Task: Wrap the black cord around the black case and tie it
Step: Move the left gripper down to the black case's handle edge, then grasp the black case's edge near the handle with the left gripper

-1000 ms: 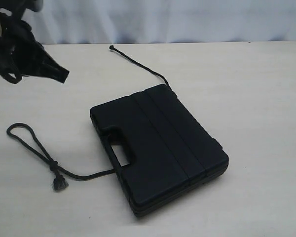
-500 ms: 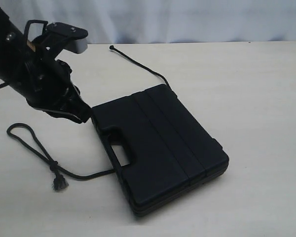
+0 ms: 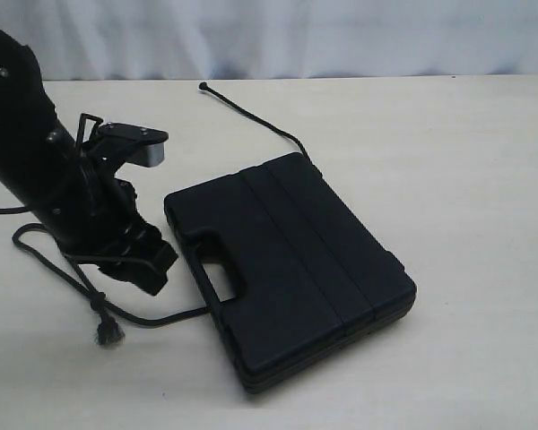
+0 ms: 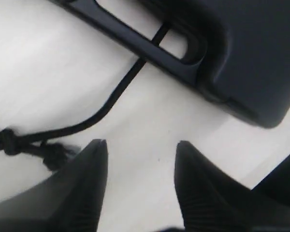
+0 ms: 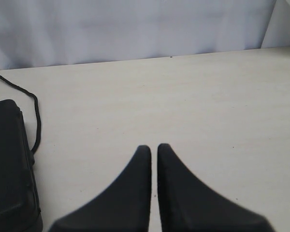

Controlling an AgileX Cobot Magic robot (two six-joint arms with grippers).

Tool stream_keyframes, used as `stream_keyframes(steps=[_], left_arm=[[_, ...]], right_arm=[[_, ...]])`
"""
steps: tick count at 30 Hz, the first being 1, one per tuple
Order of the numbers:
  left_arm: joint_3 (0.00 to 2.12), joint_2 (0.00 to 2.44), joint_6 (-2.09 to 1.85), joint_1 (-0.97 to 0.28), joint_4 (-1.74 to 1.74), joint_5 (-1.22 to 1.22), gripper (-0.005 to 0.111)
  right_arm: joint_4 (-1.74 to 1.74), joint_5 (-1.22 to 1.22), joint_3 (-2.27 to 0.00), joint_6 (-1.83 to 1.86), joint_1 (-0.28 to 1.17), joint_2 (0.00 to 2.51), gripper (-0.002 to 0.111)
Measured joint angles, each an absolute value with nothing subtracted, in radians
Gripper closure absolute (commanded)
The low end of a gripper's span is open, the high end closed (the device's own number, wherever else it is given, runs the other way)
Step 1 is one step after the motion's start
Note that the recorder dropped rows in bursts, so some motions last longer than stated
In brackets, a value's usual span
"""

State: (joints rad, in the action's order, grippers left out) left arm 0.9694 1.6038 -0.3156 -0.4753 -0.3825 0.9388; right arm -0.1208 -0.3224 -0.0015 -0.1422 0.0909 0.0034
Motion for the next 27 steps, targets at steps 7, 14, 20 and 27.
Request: stream_keyframes(steps=[7,14,20,27], left_arm=[[0.969,1.615,-0.307,-0.475,-0.499,0.736,0.064],[0.969,1.673,-0.151,-0.478,-0.573,0.683,0.064],[0.936,1.699,0.127,-0.557,-0.39,0.56,0.064],[0.865,1.703,0.344,-0.597,-0.253,0.472,0.064]], right_arm=[[-0.121,-0.322,-0.002,-0.142,0.091,0.003,0.104],[-0.121,-0.322,-0.002,-0.142,0.091,0.003,0.104],[-0.121,-0.322,-0.002,-0.142,0.091,0.003,0.104],[-0.121,-0.322,-0.002,-0.142,0.091,0.003,0.104]])
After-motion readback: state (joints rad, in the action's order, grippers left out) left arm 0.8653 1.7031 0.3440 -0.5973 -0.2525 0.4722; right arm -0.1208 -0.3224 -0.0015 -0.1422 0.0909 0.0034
